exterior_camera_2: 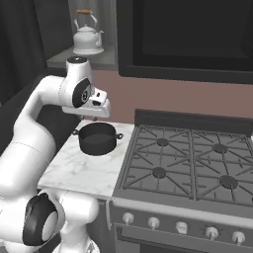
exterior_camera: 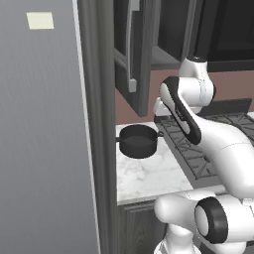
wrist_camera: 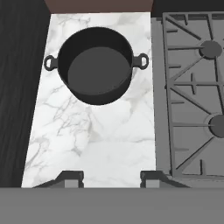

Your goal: Pick the kettle from the cabinet and place it on a stove burner. Then pick the pot from the counter and place it on another stove burner. Finally, turn both burners on.

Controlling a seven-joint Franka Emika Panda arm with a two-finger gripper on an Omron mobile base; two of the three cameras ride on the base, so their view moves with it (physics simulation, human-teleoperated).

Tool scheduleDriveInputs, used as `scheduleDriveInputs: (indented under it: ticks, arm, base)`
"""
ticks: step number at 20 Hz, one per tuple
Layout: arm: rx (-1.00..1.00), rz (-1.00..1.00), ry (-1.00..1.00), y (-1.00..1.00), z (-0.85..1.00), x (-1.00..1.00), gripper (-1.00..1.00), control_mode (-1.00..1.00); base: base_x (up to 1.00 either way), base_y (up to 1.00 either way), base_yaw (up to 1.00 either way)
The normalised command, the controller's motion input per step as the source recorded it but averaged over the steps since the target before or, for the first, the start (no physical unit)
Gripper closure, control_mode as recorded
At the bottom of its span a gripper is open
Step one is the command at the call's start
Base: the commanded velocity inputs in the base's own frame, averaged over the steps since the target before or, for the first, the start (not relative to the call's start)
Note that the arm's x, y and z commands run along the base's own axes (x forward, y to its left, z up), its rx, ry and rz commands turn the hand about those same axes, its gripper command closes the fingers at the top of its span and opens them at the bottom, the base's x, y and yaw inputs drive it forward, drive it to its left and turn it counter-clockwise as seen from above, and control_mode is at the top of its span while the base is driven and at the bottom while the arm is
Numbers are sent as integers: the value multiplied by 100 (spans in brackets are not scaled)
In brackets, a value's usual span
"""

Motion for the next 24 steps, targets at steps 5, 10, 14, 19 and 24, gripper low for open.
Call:
scheduleDriveInputs:
  ticks: [5,10,14,19,24]
  arm:
    - [0,0,-10,0,0,0,-100,-100]
    - [-1,0,-21,0,7,-4,-100,-100]
    - [-3,0,-25,0,10,-8,-100,-100]
    - [-4,0,-24,0,17,-4,-100,-100]
    - [-2,1,-23,0,23,0,-100,-100]
  base:
    - [0,0,0]
    - [0,0,0]
    - [0,0,0]
    - [0,0,0]
    - [0,0,0]
